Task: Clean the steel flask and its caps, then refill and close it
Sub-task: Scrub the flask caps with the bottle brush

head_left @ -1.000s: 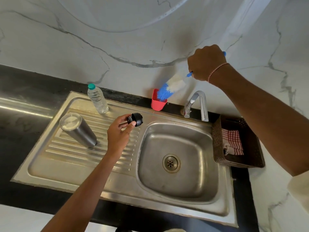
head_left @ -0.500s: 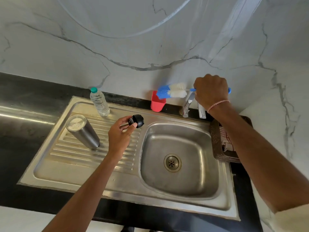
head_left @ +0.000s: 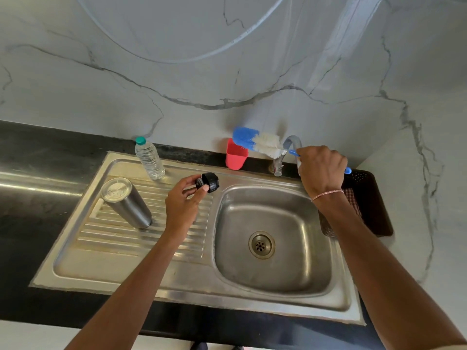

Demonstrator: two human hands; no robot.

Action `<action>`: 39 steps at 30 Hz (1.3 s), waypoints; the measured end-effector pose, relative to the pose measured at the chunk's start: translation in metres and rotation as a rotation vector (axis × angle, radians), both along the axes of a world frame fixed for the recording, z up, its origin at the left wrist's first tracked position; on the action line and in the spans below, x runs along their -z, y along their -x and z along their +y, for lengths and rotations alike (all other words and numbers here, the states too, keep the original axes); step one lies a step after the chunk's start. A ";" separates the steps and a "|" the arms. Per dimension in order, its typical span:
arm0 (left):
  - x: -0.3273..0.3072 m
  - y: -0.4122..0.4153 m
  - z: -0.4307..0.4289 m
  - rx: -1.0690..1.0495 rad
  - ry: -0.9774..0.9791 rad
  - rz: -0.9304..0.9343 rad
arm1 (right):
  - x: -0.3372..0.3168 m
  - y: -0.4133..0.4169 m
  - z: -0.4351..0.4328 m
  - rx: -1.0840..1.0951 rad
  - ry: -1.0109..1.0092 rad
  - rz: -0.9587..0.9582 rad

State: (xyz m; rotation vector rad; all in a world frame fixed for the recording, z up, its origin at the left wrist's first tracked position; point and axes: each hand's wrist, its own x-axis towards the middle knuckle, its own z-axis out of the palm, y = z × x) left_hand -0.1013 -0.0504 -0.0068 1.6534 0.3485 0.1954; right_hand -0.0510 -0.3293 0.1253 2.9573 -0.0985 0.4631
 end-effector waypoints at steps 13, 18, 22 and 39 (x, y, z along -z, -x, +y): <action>-0.003 -0.015 0.003 0.004 0.081 0.041 | 0.042 0.019 -0.003 0.047 -0.352 -0.087; -0.003 -0.022 0.001 0.012 0.084 0.049 | 0.059 0.026 -0.009 0.066 -0.445 -0.163; 0.000 -0.026 -0.004 0.008 0.104 0.070 | 0.075 0.034 -0.018 0.143 -0.632 -0.154; 0.000 -0.044 -0.061 0.099 0.314 0.168 | 0.155 0.156 -0.046 0.039 -1.354 0.287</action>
